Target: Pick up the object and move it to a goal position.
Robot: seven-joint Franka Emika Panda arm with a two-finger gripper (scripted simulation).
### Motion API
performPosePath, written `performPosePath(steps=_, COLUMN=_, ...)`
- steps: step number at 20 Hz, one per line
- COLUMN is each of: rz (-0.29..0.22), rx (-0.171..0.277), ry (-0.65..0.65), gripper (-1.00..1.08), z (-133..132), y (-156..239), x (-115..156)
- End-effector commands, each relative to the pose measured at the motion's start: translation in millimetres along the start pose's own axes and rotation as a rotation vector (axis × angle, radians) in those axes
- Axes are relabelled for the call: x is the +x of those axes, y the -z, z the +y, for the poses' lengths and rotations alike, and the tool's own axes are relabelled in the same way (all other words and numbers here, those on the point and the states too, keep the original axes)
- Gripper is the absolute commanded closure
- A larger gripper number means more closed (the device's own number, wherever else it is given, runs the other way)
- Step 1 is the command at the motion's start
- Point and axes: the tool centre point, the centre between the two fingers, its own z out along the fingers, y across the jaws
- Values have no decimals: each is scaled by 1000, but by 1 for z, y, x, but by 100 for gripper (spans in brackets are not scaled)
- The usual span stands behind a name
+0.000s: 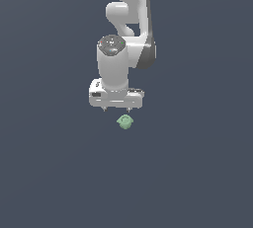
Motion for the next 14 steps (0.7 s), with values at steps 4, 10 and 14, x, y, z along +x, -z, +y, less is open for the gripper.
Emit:
performPosePath(steps=4, rz=-1, rx=1, ry=6, gripper=-92, z=-1, y=0, x=0)
performPosePath(steps=10, rz=-5, rx=9, ry=42, gripper=-92, z=-4, y=3, x=-2)
performPosePath(steps=14, rz=-5, rx=10, ry=50, gripper=-92, z=-5, y=3, x=-2)
